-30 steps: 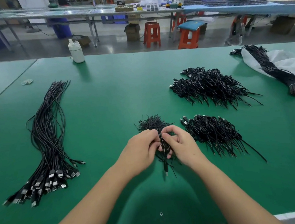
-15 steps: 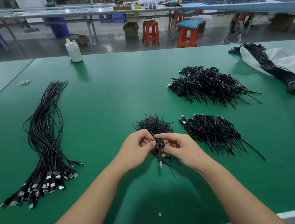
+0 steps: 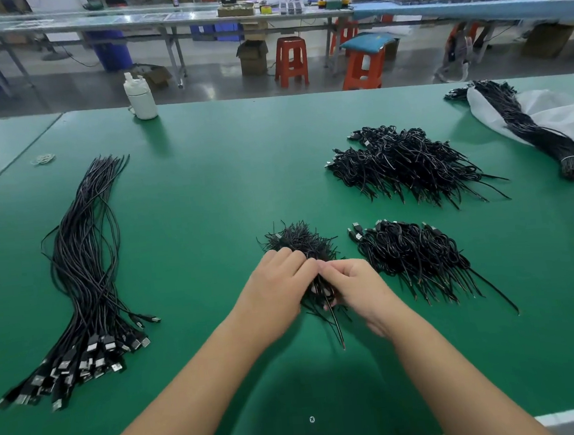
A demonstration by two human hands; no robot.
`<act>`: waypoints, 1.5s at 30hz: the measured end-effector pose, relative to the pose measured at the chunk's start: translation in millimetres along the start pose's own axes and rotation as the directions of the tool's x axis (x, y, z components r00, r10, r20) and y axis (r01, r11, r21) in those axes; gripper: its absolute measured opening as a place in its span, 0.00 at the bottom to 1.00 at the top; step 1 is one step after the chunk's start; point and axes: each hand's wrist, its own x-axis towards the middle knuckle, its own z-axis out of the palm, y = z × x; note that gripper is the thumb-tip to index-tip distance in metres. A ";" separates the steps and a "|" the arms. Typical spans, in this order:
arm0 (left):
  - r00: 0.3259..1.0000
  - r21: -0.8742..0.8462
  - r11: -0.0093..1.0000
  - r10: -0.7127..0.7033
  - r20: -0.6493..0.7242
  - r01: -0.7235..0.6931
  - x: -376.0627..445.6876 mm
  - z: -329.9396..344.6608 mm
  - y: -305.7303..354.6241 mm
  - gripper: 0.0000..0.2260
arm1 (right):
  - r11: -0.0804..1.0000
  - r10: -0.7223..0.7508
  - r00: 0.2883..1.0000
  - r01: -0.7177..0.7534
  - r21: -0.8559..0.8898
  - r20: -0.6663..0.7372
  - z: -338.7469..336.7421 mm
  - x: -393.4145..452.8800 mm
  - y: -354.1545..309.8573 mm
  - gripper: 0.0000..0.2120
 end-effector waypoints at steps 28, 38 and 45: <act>0.500 0.021 0.501 -0.865 0.028 0.865 -91.0 72.8 -89.8 0.09 | 0.385 -0.319 0.789 -0.398 -0.833 -0.525 -151.4 58.5 5.6 0.11; 0.504 0.033 0.504 -0.863 0.031 0.863 -90.1 71.4 -89.1 0.09 | 0.107 -0.363 0.830 -0.415 -0.904 -0.424 -136.9 61.8 21.3 0.17; 0.506 0.060 0.507 -0.862 0.032 0.860 -90.4 72.6 -88.8 0.09 | 0.367 -0.527 0.794 -0.109 -0.924 -0.303 -99.9 45.7 14.7 0.10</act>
